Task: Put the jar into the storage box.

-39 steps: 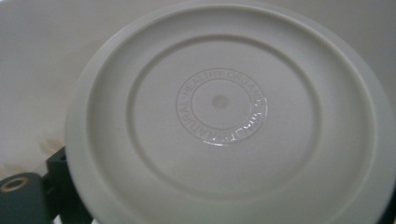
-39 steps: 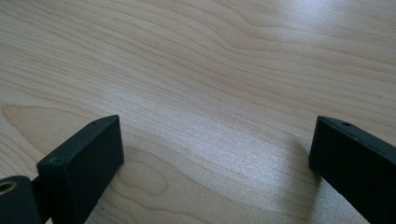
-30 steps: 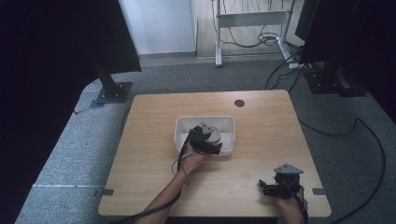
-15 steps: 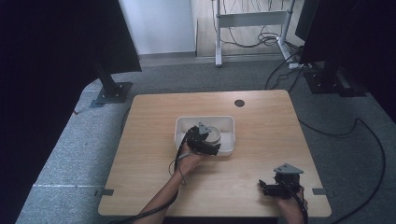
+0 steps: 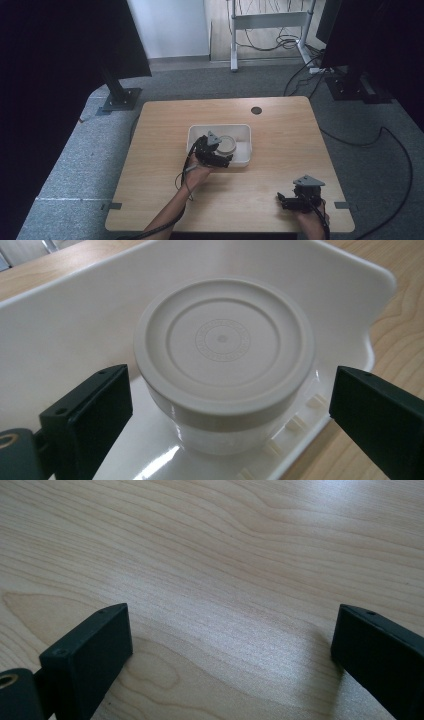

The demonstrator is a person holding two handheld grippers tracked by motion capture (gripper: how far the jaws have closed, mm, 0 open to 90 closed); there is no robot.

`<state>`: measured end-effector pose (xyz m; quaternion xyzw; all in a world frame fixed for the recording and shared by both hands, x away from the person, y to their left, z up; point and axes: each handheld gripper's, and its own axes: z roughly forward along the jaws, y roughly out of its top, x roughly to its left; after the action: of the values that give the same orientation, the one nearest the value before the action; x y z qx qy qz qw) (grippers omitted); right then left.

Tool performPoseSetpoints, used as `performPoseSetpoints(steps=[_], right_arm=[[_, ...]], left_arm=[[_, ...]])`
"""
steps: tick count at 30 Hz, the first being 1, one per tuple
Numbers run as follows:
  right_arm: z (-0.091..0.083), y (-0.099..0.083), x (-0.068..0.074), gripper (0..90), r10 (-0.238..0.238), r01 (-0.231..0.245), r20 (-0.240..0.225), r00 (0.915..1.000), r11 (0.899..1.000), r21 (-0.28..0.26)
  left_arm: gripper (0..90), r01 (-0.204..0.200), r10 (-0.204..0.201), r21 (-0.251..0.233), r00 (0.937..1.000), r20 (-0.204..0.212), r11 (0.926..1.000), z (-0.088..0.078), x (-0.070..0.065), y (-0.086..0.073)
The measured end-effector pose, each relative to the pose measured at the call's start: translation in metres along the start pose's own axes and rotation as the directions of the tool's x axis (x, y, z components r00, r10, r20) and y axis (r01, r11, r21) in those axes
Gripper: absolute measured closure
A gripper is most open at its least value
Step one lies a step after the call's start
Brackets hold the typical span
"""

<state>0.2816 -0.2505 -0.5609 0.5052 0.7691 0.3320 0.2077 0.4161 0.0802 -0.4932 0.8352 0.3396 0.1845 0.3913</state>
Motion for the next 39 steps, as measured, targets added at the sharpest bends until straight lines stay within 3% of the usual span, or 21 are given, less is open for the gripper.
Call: performPoseSetpoints(steps=[39], right_arm=[[0.000, 0.000, 0.000, 2.7, 0.001, -0.001, 0.000, 1.0000, 1.000, 0.000]], left_arm=[[4.1, -0.002, 0.009, -0.083, 0.9964, 0.084, 0.9965, -0.053, 0.006, -0.032]])
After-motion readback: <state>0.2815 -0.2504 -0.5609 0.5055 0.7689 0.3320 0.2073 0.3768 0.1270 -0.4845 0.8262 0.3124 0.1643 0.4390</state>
